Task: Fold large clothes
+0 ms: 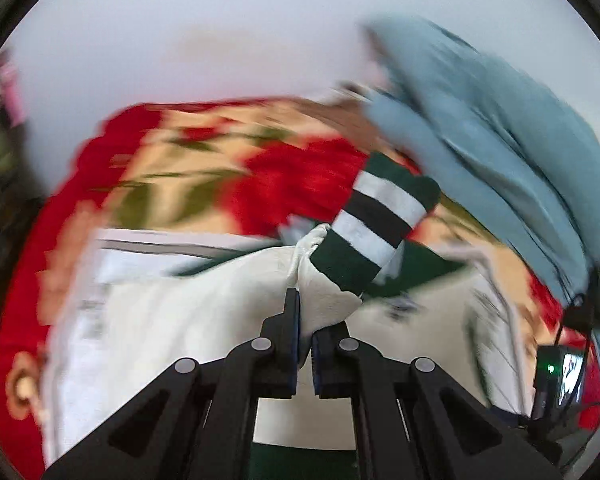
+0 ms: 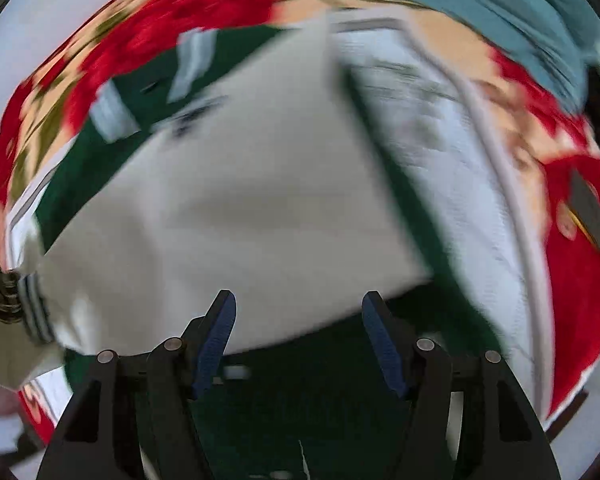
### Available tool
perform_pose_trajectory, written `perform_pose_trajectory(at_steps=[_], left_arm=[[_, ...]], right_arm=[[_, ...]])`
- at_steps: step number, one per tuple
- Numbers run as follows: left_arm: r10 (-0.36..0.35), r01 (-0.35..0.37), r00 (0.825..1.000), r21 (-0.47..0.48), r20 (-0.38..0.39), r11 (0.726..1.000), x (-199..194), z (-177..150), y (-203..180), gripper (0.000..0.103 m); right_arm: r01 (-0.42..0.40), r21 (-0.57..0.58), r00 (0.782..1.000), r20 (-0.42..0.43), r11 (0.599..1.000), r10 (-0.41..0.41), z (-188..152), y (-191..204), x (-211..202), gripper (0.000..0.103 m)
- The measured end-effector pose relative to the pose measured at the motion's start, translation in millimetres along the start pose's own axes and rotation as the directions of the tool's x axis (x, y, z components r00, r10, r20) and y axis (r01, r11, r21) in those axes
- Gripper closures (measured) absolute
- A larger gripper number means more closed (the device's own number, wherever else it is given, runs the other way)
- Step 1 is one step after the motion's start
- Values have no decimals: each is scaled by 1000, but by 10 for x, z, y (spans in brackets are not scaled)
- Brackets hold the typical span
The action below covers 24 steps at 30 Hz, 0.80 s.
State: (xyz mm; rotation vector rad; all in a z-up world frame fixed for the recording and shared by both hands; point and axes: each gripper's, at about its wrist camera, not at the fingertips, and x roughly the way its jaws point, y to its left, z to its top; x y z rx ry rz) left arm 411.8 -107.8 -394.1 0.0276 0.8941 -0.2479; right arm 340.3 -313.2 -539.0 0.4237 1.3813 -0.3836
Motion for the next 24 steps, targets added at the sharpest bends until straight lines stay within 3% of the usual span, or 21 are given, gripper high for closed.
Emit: perform_pose_trajectory(at_steps=[2,5,8,12,13,14,15,16,17,21,24], left_arm=[[-27,32,998,96,-50,995,280,-153,-638,101],[-35,61,988,174,-152,983,629,-413,-1206,100],[29,39,970,271,-241,962,864,-645,-1506,98],[46,21,971,273,-234,962,758,-752,-1454,93],[47,18,971,268,-236,963,740,-739,-1432,88],[58,9,968,265,-244,964,743,-732,-1409,63],[85,-17,966,267,-245,963,792,-781,-1375,25],[114,-47,964,270,-239,962,796,-797,-1343,11],[121,-56,964,263,-238,963,795,-804,-1287,5],[117,-69,952,173,-284,983,794,-836,-977,5],[131,-106,953,105,-274,989,597,-838,-735,5]], right_arm=[[33,33,999,-1,999,-33,-2,-379,11,36],[58,76,998,-16,995,-57,39,-880,52,36],[59,104,998,-36,993,-55,21,-1177,86,36],[6,140,998,-65,990,3,30,-1358,96,36],[-9,149,997,-71,989,20,39,-1398,85,36],[-26,154,996,-79,988,39,43,-1432,64,36],[-37,158,995,-87,987,51,43,-1419,41,36],[-53,167,994,-88,984,68,58,-1430,12,36],[-78,180,993,-79,981,93,73,-1434,-27,36],[-186,187,980,-40,965,196,230,-1312,-205,36],[-306,180,949,-19,935,314,430,-1130,-267,36]])
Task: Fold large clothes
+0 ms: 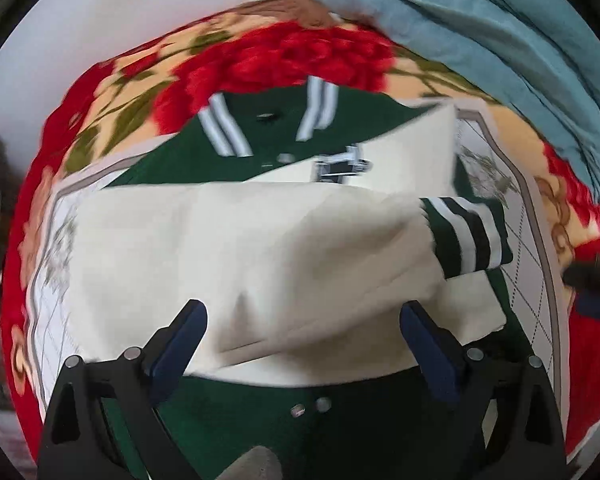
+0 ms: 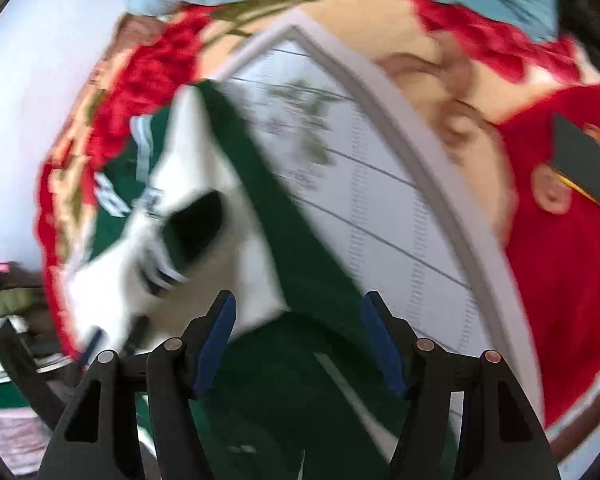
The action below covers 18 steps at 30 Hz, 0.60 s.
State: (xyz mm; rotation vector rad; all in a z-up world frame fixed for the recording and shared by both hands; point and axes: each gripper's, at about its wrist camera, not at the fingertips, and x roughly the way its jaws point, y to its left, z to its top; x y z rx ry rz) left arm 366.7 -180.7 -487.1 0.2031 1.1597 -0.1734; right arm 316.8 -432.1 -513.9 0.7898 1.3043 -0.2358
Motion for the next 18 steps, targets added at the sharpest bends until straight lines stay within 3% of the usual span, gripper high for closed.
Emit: perform_pose_trajectory(at_steps=[3,5,10,11,13,16,18], left_arm=[[1,-1,1000,-68,-4,998,-107,-95,248,4],[17,-19,1000,-107,-23,994,-132,-159,402,4],[150,-158,987,-189,-57,969,-87,-217,855,4],[186,-196,980,-202,-67,959,-68,-205,980,4],[241,-251,968,-212,-73,944,-54,-179,1164,4],[301,-309,951,-226,-69,924,-42,-123,1442,4],[317,-326,945,-241,-75,914,37,-69,1589,4]], right_arm=[[-120,-13,992,-42,993,119,169,256,192,36],[-143,-26,986,-94,989,140,247,412,419,36],[-58,-125,974,-225,991,28,308,820,1173,38],[-38,-171,973,-230,985,-2,289,910,1273,63],[-10,-229,981,-193,973,-36,269,1018,1296,99],[47,-302,998,-23,952,-57,307,1201,889,99],[65,-298,997,60,952,-49,424,1224,618,99]])
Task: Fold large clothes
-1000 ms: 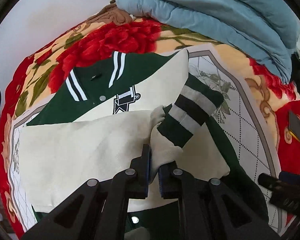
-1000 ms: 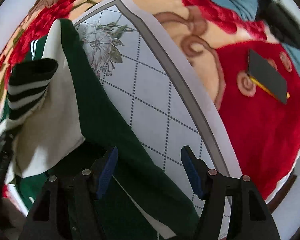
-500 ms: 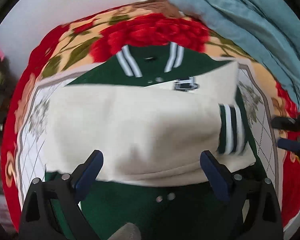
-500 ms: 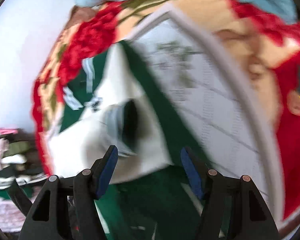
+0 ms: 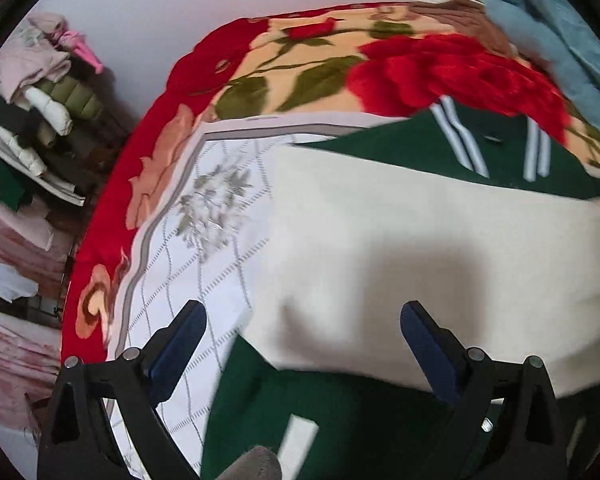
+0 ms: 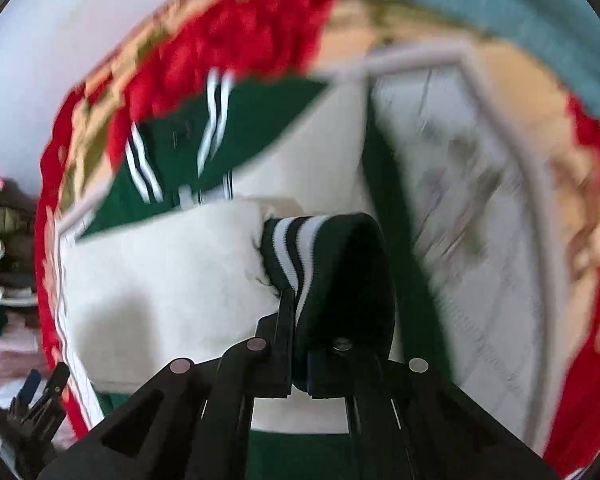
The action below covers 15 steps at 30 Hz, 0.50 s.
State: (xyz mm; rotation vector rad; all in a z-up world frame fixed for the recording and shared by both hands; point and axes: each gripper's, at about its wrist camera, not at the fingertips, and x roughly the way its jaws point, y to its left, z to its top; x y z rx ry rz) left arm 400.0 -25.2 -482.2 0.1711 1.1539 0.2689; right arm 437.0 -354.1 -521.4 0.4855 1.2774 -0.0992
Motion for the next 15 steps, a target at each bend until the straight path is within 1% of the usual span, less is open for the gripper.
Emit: perform_pose_trajectory(at_steps=[1,2,3,4,5,6,7,8,9,10,11,13,15], left_arm=[[16,-16,1000,-8,-5,1000,104,43,34,4],[29,-29,1000,-10,-11,1000,219,75,58,4],[57,-58,998,-9,-33,998,401,108,51,4],[77,-78,995,-10,-67,997,604,127,43,4],[85,-86,991,-6,-104,996,786,125,35,3],[85,-86,985,1,-148,996,1014,106,17,0],[68,-69,982,-2,-174,998,1174,90,12,0],[53,-55,982,-7,-183,998,1239,90,15,0],[52,-54,982,-7,-182,999,1227,110,25,0],[64,-64,983,5,-171,998,1161,131,21,0],[74,-73,986,16,-150,997,1043,138,16,1],[62,-60,992,21,-108,998,748,95,-9,1],[39,-36,996,32,-76,999,469,13,-93,1]], right_arm=[[21,-5,999,25,1000,-21,73,-26,-61,99],[66,-20,997,35,998,-65,162,-57,-50,99],[90,-21,996,29,996,-89,218,-89,7,99],[100,-19,995,-4,995,-100,281,-158,130,99],[94,-23,993,-66,995,-96,339,-217,318,98],[95,-22,989,-108,995,-97,354,-263,443,97],[78,-10,986,-150,997,-79,387,-339,534,87],[56,23,983,-177,998,-51,421,-422,531,80],[41,49,984,-178,998,-32,430,-478,467,74],[34,73,987,-159,997,-22,421,-533,334,60],[40,75,992,-126,996,-30,381,-576,155,53],[66,33,994,-89,997,-63,219,-601,-116,53],[106,-35,986,-125,994,-110,-54,-624,-223,53]])
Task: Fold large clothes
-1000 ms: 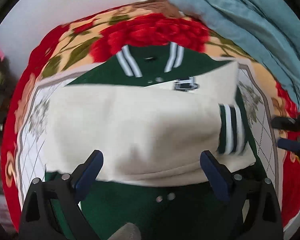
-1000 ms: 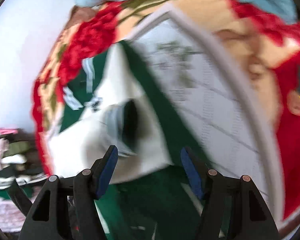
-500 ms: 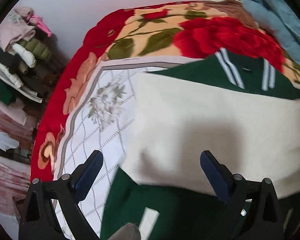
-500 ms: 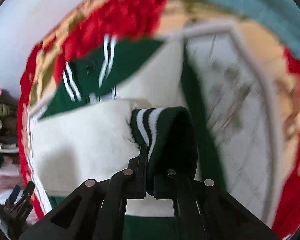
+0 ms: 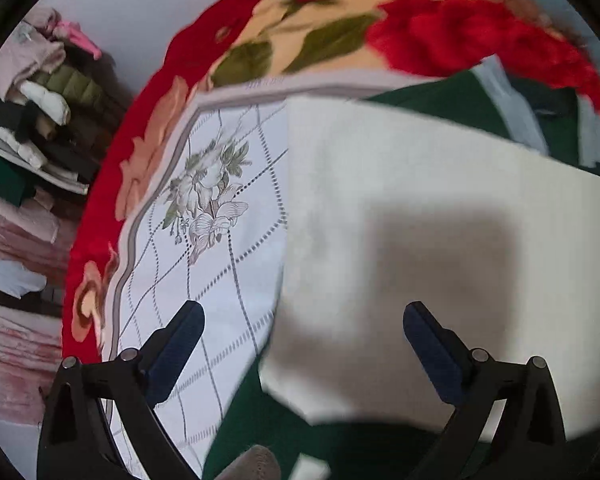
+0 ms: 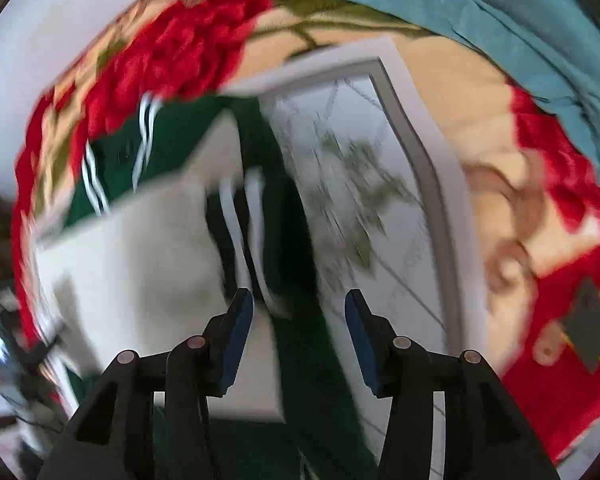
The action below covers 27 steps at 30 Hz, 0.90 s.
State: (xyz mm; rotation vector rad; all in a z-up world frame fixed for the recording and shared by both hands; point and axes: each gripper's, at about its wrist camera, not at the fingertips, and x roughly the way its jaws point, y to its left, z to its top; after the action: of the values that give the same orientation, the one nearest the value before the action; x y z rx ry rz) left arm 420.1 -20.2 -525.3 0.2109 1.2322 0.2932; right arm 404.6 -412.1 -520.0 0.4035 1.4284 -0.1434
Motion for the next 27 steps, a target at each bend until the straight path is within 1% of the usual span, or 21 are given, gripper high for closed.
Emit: perform_pose_trajectory(at_steps=[2,4,5,7,8,9,10,11,13,15,16,17,19,20,21,22,23,24,25,26,27], left_arm=[[-30,30,999,29,11,999,-219,-157,-163,1],[-64,64,998,80,-5,995,-314,-344,-424,1],[-72,75,997,127,-27,989,-301,-482,-618,1],[-85,96,994,178,-69,979,-184,-636,-865,1],[-76,90,994,195,-80,977,-123,-690,-958,1],[-48,66,995,225,-83,972,-42,-750,-1069,1],[-18,38,997,253,-78,967,35,-794,-1150,0],[-1,22,997,264,-80,964,101,-818,-1199,0],[-6,24,997,254,-72,967,124,-858,-1199,0],[-8,26,998,259,-69,966,110,-866,-1197,0],[-11,30,997,266,-70,964,106,-872,-1206,0],[-13,32,997,267,-73,963,110,-876,-1205,0],[-11,31,997,264,-79,964,102,-861,-1198,0],[-9,31,996,258,-86,966,108,-848,-1177,0],[-7,31,995,247,-96,969,105,-859,-1162,0],[-6,31,994,234,-105,972,101,-847,-1149,0],[-6,30,993,214,-116,976,85,-832,-1105,0],[-8,33,992,200,-123,979,41,-849,-1109,0],[-16,39,991,180,-131,983,9,-849,-1056,0],[-25,46,991,156,-134,987,-40,-853,-980,0],[-24,43,991,141,-130,989,-102,-875,-905,0]], right_arm=[[11,-59,996,-82,998,-16,-259,-7,102,53],[47,-143,985,-160,989,-70,-481,9,260,53],[70,-199,975,-196,978,-109,-597,61,370,53],[69,-272,962,-239,960,-136,-727,149,523,54],[86,-297,958,-237,951,-160,-773,178,594,64],[115,-293,959,-215,949,-183,-775,165,614,78],[139,-261,963,-188,955,-191,-757,107,611,91],[129,-195,973,-166,972,-163,-730,0,571,91],[122,-95,983,-122,988,-133,-727,-203,466,92],[148,0,987,-71,989,-148,-752,-478,385,92],[120,88,991,-72,989,-114,-778,-711,416,92],[87,177,993,-91,980,-72,-807,-947,503,84],[-19,349,991,-118,937,64,-850,-1313,656,81],[-40,396,986,-135,918,101,-837,-1394,653,81],[-18,373,983,-164,927,85,-800,-1367,616,81],[16,318,981,-188,948,46,-762,-1282,542,80],[46,226,983,-183,973,-4,-740,-1146,414,77],[65,158,985,-171,985,-37,-741,-1051,334,77],[104,65,982,-164,992,-92,-768,-932,250,77],[173,3,971,-167,985,-170,-819,-849,178,74],[210,-14,963,-170,978,-209,-845,-808,132,72]])
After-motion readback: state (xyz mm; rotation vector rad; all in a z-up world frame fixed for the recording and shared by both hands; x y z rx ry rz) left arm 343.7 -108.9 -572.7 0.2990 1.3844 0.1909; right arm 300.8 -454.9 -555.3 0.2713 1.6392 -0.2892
